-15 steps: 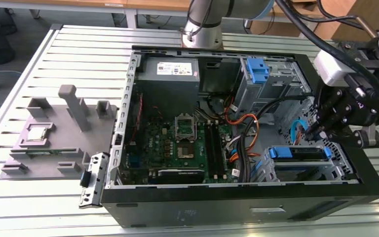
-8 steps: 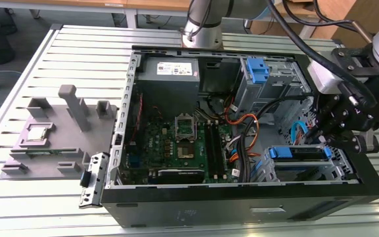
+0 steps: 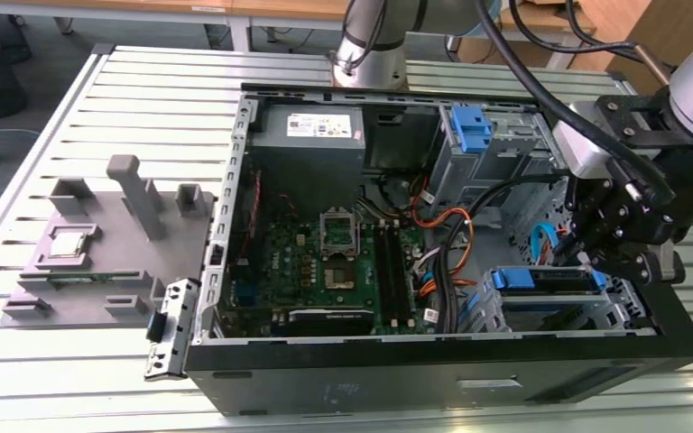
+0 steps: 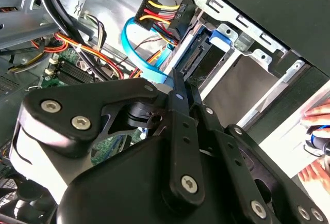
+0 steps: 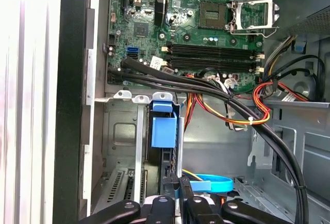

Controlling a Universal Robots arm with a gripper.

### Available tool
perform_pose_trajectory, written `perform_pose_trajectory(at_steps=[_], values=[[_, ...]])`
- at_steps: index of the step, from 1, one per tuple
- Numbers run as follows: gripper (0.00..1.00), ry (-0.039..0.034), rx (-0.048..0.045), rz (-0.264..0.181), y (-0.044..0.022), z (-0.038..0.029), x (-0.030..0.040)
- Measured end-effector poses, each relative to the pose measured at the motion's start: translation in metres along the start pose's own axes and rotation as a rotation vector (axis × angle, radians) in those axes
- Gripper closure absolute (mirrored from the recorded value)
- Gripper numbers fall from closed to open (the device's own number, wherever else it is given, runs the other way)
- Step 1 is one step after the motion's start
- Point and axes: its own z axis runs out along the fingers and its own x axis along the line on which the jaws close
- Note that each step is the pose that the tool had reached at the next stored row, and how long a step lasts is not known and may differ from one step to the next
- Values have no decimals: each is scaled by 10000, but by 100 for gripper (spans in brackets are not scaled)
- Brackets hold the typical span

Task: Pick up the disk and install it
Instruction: 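Insert the first disk wire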

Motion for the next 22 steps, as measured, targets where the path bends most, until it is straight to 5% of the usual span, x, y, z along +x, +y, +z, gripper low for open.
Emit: perform_pose_trajectory(at_steps=[16,22], values=[[84,-3,13,-3,0,27,2],[84,-2,157,-35,1,49,7]])
